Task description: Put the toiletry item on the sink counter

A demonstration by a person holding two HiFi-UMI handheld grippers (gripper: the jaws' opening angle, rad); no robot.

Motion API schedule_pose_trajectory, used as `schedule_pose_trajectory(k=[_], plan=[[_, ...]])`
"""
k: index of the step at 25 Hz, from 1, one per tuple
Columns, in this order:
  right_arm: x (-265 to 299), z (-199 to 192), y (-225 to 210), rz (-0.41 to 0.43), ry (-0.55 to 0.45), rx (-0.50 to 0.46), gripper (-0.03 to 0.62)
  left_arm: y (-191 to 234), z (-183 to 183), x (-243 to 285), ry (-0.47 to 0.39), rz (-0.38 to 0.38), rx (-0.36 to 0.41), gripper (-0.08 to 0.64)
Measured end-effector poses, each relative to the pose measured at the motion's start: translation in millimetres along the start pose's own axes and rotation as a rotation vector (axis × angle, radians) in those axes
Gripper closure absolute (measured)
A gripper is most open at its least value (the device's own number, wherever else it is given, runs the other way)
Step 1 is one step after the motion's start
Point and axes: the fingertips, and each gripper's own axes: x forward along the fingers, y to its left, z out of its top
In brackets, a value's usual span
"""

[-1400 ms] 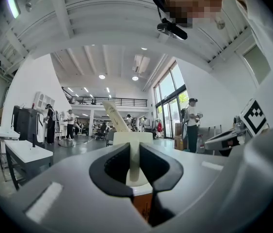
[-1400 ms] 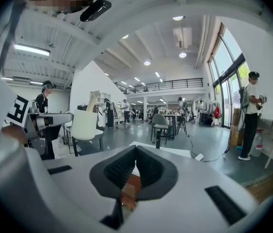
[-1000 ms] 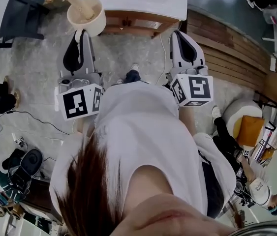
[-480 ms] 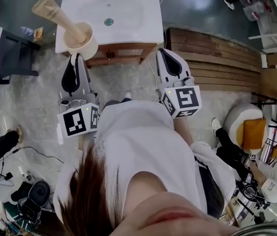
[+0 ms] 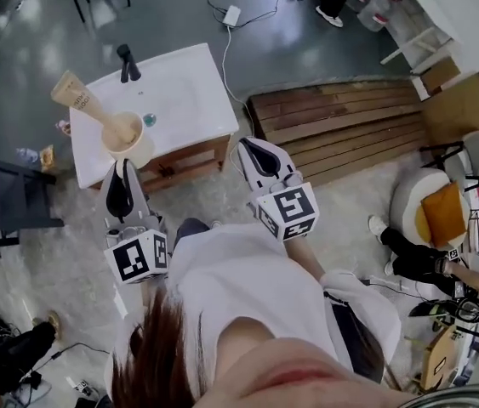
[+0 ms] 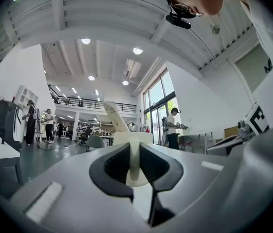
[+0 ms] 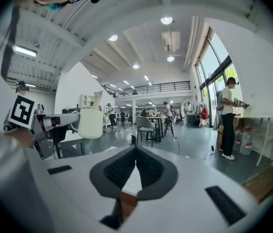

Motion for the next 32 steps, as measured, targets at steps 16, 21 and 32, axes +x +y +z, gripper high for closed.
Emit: schedule_pose_trajectory(k=[16,21,32], plan=[[43.5,29.6,16.4,-0.106,-0.039,0.025,0.588,42.9,13.1,49.7,-0.030,-0.111,-0.019,0.512],[59.7,40.3,32.7,-0.124,-0.043,0.032,0.588,71.1,22.1,58.9,-0.033,-0.122,-0.007,0.512],[109.7,35.3,59.9,-0.107,-0.022,0.032,0.588,136.6,16.4,52.7,-0.023,-0.067,0.015,0.512]])
